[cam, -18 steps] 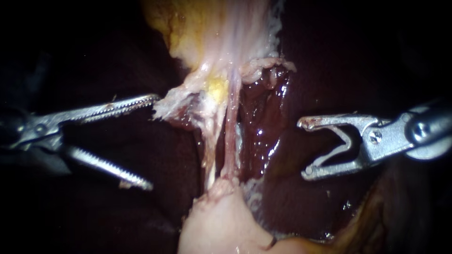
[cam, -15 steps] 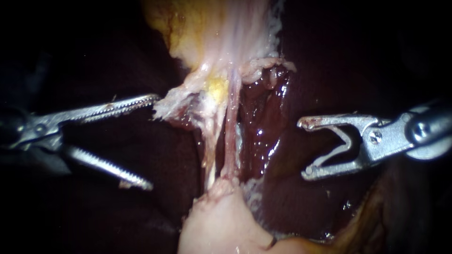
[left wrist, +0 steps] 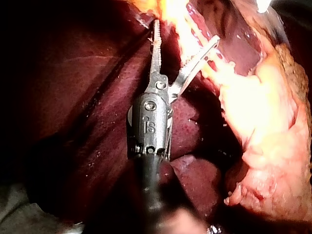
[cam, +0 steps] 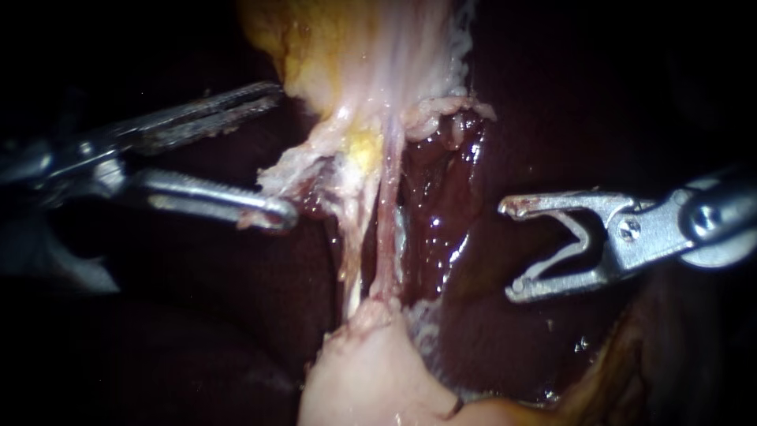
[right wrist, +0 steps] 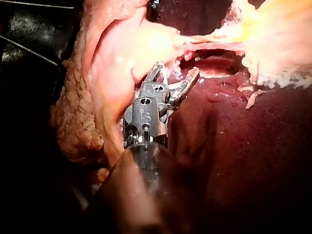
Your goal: Grabbing gallbladder
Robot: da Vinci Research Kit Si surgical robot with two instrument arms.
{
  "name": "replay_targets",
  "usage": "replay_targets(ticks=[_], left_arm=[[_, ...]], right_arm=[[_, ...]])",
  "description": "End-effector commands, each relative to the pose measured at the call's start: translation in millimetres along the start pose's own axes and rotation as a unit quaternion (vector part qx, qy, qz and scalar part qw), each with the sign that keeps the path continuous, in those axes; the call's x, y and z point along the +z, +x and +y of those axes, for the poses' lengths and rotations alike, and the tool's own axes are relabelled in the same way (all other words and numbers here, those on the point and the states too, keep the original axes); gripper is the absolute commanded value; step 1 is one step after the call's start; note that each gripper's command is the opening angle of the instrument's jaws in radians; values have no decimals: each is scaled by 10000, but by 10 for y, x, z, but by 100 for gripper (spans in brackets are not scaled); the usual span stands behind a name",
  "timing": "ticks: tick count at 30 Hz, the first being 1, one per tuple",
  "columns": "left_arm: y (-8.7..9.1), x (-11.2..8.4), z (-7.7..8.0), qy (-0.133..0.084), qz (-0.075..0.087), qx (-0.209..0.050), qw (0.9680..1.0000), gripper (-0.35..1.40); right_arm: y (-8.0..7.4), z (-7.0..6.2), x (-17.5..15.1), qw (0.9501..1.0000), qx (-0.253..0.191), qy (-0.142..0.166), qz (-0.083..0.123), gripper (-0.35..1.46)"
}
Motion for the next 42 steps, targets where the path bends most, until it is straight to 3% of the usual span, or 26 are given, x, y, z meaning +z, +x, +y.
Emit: replay_targets(ticks=[1, 5, 10, 14, 23, 27, 30, 32, 37, 42], left_arm=[[-1, 3, 0, 47, -89, -97, 9999, 64], [-1, 10, 3, 168, -408, -653, 9969, 51], [-4, 11, 3, 294, -769, -931, 9922, 14], [-6, 10, 2, 369, -1005, -957, 9896, -35], [-3, -1, 2, 532, -1280, -979, 9855, -35], [10, -12, 4, 416, -1354, -1020, 9847, -35], [30, -27, 0, 347, -1387, -1075, 9839, -35], [46, -40, -6, 396, -1399, -1132, 9829, -35], [76, -65, -18, 435, -1236, -1094, 9853, -35], [79, -70, -19, 507, -1213, -1087, 9853, -35]], right_arm=[[0, 0, 0, 10000, 2, 0, 0, 50], [0, 0, 0, 10000, 2, 0, 0, 50], [0, 0, 0, 10000, 2, 0, 0, 50], [0, 0, 0, 10000, 2, 0, 0, 50], [0, 0, 0, 10000, 1, 0, 0, 50], [0, 0, 0, 10000, 1, 0, 0, 50], [0, 0, 0, 10000, 1, 0, 0, 50], [0, 0, 0, 10000, 1, 0, 0, 50], [0, 0, 0, 10000, 2, 0, 0, 50], [0, 0, 0, 10000, 1, 1, 0, 50]])
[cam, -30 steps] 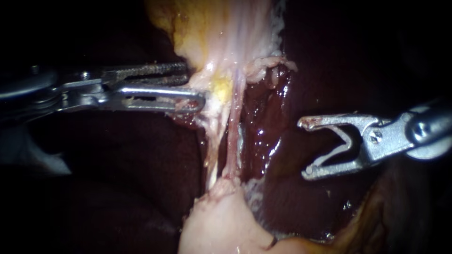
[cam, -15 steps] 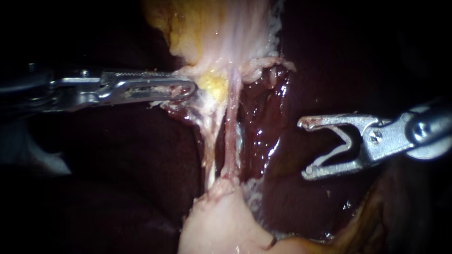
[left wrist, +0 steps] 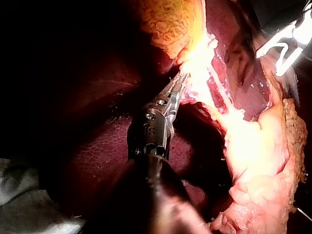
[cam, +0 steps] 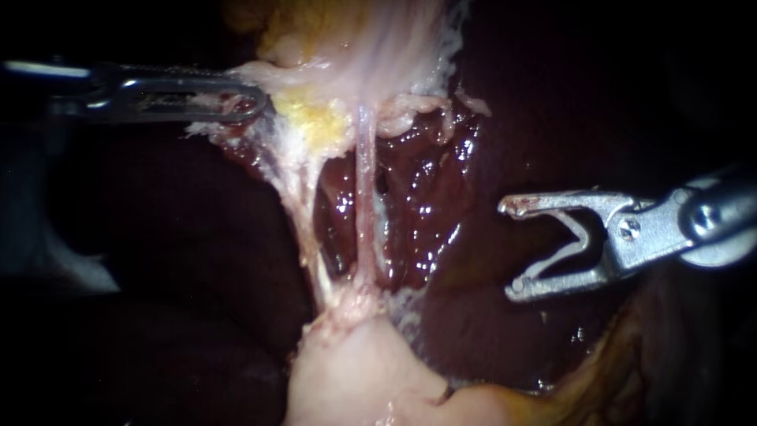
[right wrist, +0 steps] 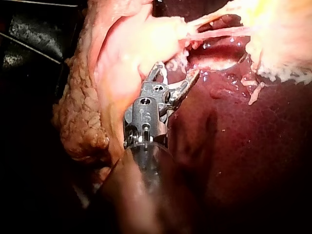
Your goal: Grabbing gallbladder
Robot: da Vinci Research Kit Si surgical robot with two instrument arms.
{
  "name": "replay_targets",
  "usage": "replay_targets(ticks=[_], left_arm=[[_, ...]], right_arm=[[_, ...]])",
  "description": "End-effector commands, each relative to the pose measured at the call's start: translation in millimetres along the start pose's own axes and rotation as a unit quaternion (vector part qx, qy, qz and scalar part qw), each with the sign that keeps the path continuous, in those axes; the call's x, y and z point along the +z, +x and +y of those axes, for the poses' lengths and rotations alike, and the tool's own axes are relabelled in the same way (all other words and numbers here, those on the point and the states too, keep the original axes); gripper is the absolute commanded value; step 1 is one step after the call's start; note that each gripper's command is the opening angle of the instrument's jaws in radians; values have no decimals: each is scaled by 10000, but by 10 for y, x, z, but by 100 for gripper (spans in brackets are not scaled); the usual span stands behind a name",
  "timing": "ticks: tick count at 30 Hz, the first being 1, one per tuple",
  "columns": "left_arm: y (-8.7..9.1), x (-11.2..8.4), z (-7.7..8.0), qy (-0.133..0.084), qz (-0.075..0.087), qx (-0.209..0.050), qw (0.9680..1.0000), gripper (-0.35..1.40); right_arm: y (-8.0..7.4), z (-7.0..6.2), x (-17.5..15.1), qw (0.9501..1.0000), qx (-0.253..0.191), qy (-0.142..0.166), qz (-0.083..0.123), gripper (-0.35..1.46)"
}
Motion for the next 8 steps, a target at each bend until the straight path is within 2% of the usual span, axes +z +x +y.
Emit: replay_targets(ticks=[1, 8], left_arm=[[-2, 1, 1, 39, 21, -2, 10000, -35], [-4, 4, 2, 50, 23, -22, 10000, -35]], right_arm=[[0, 0, 0, 10000, 1, 1, 0, 50], [0, 0, -1, 10000, -1, 3, 1, 50]])
